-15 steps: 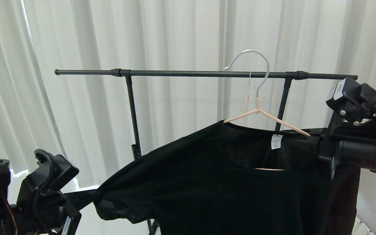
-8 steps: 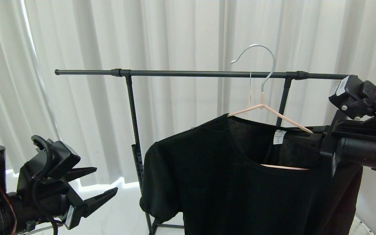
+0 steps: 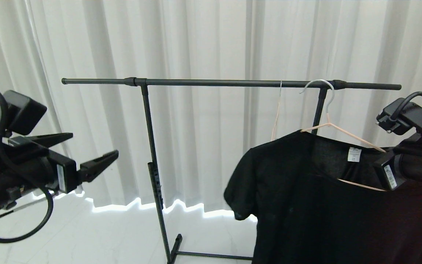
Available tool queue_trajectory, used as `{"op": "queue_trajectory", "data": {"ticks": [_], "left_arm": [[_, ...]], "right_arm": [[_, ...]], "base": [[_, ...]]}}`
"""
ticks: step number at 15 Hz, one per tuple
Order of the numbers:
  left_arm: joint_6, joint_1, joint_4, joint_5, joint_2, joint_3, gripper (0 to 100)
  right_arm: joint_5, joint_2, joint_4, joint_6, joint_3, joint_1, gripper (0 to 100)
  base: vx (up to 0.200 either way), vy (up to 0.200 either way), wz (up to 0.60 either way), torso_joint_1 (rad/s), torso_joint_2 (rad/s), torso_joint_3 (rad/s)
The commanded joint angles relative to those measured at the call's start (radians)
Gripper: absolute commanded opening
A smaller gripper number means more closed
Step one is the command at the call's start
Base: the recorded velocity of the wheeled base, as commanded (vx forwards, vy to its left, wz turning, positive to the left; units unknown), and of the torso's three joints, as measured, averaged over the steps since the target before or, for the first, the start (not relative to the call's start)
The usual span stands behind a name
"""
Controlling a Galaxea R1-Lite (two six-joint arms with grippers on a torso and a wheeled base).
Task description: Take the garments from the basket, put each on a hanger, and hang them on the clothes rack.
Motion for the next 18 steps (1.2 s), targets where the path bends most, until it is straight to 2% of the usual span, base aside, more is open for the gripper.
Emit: {"op": "queue_trajectory", "data": {"ticks": [1, 4, 6, 11, 14, 18], "left_arm": [[0.000, 0.019, -0.033, 0.071, 0.079, -0.060, 100], [0.019, 0.011, -0.055, 0.088, 0.098, -0.060, 100], [0.062, 0.010, -0.055, 0.090, 0.101, -0.059, 100], [0.063, 0.010, -0.055, 0.090, 0.107, -0.059, 100], [0.063, 0.010, -0.055, 0.091, 0.110, -0.059, 100], [0.063, 0.010, -0.055, 0.090, 0.118, -0.054, 100]], "right_arm": [[-0.055, 0.023, 0.017, 0.000, -0.001, -0.038, 0], [-0.091, 0.032, 0.017, 0.000, -0.002, -0.061, 0], [-0.091, 0.032, 0.015, 0.003, -0.002, -0.061, 0], [-0.091, 0.052, 0.009, 0.034, -0.019, -0.058, 0], [-0.091, 0.086, 0.012, 0.058, -0.062, -0.035, 0], [-0.121, 0.178, 0.026, 0.152, -0.191, 0.014, 0]], "base": [[0.000, 0.000, 0.00, 0.000, 0.00, 0.000], [0.000, 0.000, 0.00, 0.000, 0.00, 0.000], [0.000, 0.200, 0.00, 0.000, 0.00, 0.002], [0.000, 0.200, 0.00, 0.002, 0.00, 0.001], [0.000, 0.200, 0.00, 0.001, 0.00, 0.001], [0.000, 0.000, 0.00, 0.000, 0.00, 0.000]]}}
